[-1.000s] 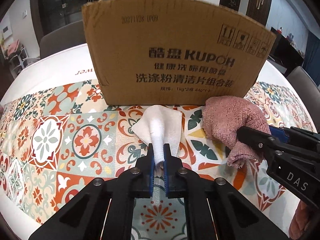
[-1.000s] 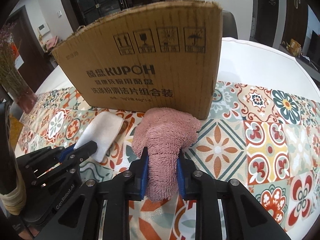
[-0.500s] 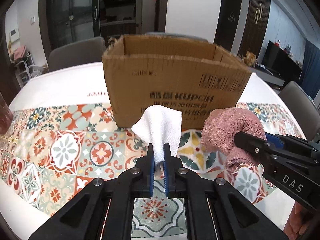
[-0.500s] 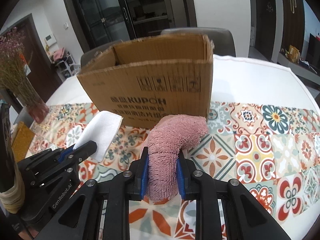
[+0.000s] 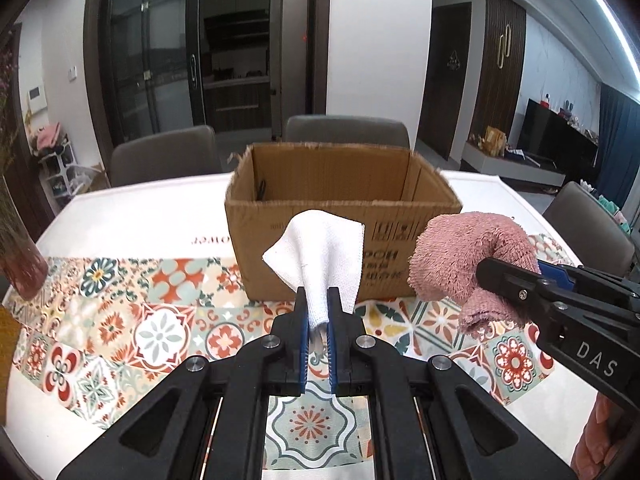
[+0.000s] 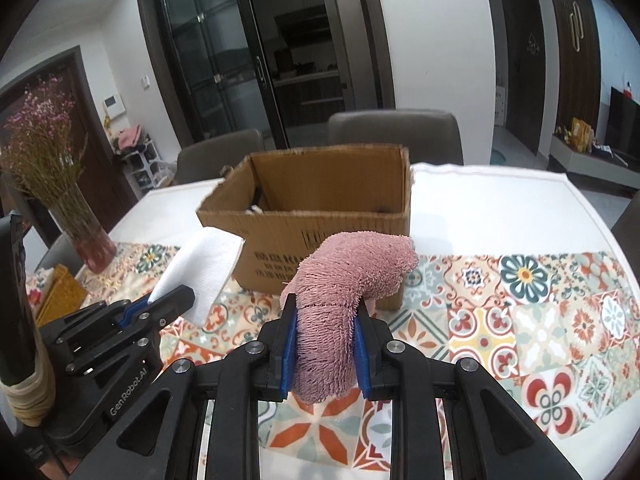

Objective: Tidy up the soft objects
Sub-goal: 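Lift the pink towel and white pad and carry both over the box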

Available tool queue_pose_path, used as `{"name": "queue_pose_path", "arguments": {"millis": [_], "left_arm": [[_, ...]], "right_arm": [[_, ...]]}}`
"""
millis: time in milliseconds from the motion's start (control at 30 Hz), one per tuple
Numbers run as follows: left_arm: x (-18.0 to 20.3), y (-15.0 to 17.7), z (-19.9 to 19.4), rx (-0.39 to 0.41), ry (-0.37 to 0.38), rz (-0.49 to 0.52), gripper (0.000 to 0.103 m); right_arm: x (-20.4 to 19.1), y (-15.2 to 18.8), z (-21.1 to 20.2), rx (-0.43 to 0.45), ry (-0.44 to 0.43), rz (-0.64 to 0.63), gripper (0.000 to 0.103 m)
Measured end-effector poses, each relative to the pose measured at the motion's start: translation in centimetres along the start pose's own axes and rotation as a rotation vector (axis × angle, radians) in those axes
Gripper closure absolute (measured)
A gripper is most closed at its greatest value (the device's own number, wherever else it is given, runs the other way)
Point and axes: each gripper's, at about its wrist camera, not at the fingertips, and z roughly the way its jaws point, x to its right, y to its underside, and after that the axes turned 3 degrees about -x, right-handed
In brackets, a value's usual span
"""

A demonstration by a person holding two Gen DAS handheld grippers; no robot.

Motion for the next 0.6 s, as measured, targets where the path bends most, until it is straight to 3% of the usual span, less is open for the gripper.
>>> {"name": "queue_pose_path", "arguments": {"millis": [600], "left_arm": [[-0.2,-4.1,-3.9,0.133,-0.03,0.028,0.094]], "right_arm": [[-1.4,-4.0,-4.4,0.156,0.002,-0.036,0.078]]}}
